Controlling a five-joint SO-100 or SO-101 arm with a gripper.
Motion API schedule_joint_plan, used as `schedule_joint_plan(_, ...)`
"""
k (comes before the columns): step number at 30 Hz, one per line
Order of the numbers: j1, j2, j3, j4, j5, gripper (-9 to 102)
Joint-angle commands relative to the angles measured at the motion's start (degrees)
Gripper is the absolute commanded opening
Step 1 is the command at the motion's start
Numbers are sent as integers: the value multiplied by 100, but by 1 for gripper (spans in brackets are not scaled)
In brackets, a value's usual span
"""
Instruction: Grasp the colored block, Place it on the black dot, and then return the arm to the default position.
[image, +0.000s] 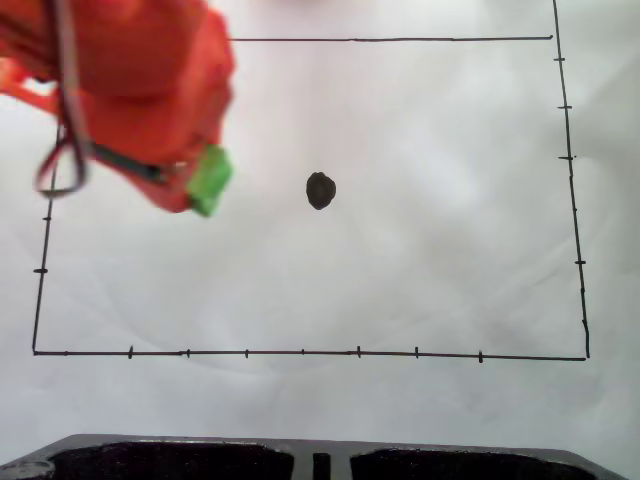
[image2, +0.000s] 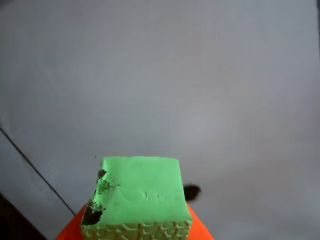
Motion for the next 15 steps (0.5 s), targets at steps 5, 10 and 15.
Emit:
schedule_joint_plan(5, -958, 79, 97, 70, -360, 4)
schedule_joint_plan(10, -1301, -149, 26, 44, -738, 4)
schedule_joint_plan(15, -1441, -352, 35, 35, -1002, 4)
